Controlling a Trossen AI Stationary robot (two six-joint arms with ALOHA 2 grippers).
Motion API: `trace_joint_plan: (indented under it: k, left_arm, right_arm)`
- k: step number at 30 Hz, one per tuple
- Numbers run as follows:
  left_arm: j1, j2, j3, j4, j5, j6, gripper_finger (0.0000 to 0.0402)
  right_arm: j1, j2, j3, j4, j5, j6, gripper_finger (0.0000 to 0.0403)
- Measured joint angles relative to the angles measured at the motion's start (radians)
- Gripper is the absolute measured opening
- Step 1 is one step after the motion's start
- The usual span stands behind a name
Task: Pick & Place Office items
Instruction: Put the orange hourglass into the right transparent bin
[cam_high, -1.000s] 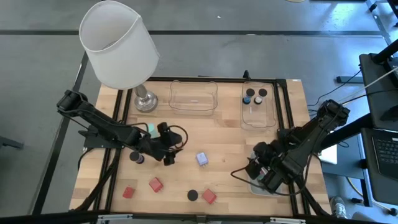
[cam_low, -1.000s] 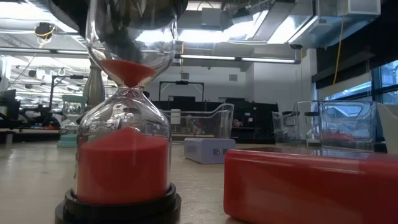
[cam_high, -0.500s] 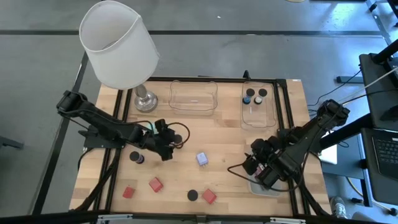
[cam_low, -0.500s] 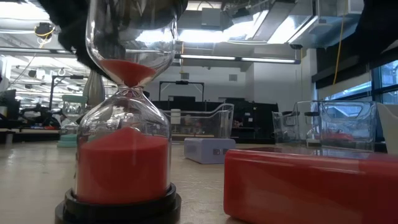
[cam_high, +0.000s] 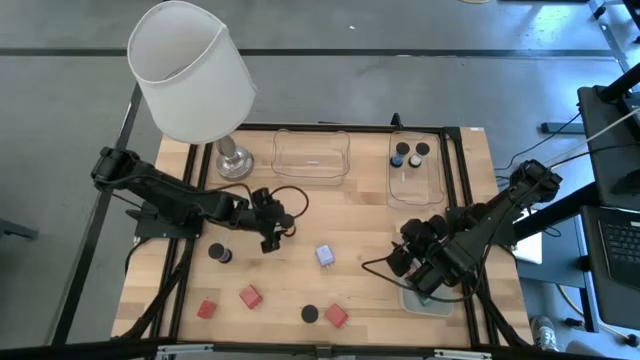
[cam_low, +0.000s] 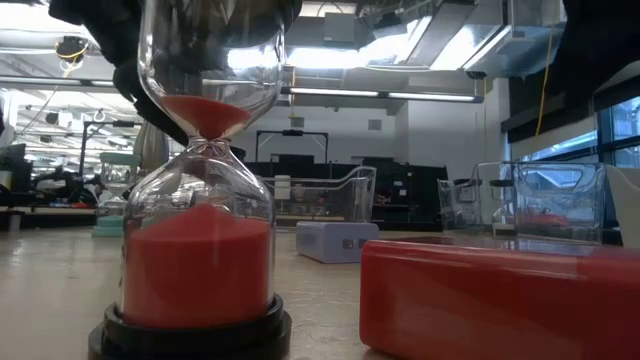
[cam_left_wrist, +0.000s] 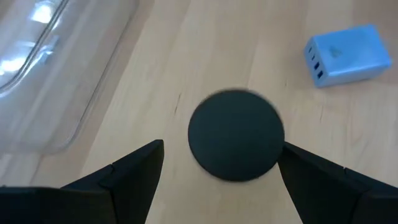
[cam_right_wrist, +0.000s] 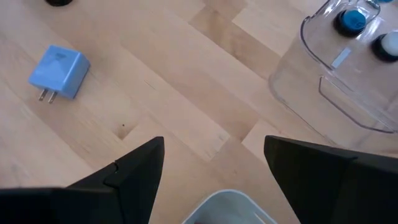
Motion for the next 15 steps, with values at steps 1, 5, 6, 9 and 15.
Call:
trace_joint_plan:
  k: [1, 5, 6, 9, 15]
  left_arm:
    - [0.004, 0.004, 0.0, 0.015, 0.001, 0.008, 0.0311]
    - [0.019, 0.014, 0.0, 0.075, 0.038, 0.051, 0.0311]
    - [0.022, 0.023, 0.0, 0.089, 0.049, 0.058, 0.0311]
    - [0.029, 0.042, 0.0, 0.098, 0.052, 0.064, 0.0311]
    - [0.037, 0.082, -0.001, 0.095, 0.024, 0.05, 0.031]
  right_arm:
    - [-0.002, 0.0, 0.0, 0.0, 0.0, -0.006, 0.0279]
    - [-0.008, 0.0, 0.0, 0.0, 0.0, -0.018, 0.0279]
    - [-0.009, 0.0, 0.0, 0.0, 0.0, -0.019, 0.0279]
    - [-0.009, 0.0, 0.0, 0.001, 0.0, -0.019, 0.0279]
    - [-0.009, 0.0, 0.0, 0.003, -0.003, -0.021, 0.0279]
